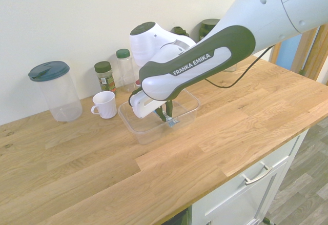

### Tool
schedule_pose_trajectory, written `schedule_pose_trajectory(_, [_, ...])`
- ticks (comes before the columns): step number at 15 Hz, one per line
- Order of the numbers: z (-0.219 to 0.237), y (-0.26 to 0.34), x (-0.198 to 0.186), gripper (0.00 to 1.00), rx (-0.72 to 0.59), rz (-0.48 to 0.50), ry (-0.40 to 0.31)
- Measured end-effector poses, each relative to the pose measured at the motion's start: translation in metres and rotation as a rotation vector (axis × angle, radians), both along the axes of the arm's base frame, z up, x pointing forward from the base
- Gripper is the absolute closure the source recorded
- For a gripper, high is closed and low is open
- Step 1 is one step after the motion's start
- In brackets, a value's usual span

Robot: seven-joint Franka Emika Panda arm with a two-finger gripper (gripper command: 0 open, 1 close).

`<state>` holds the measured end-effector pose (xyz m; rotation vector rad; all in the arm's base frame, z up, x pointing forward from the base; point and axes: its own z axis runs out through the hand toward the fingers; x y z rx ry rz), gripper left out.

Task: Put the protein bar into the container

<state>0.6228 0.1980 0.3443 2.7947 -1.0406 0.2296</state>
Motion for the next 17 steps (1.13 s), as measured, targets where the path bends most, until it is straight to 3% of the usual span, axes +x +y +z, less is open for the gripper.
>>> schedule_pose_trajectory(12, [0.002, 0.000, 0.002, 0.00, 0.022, -0.013, -0.008])
schedule_pose_trajectory(14, [0.021, 0.000, 0.001, 0.00, 0.038, -0.016, -0.038])
schedule_pose_trajectory(17, [0.084, -0.009, -0.018, 0.00, 0.081, -0.023, -0.108])
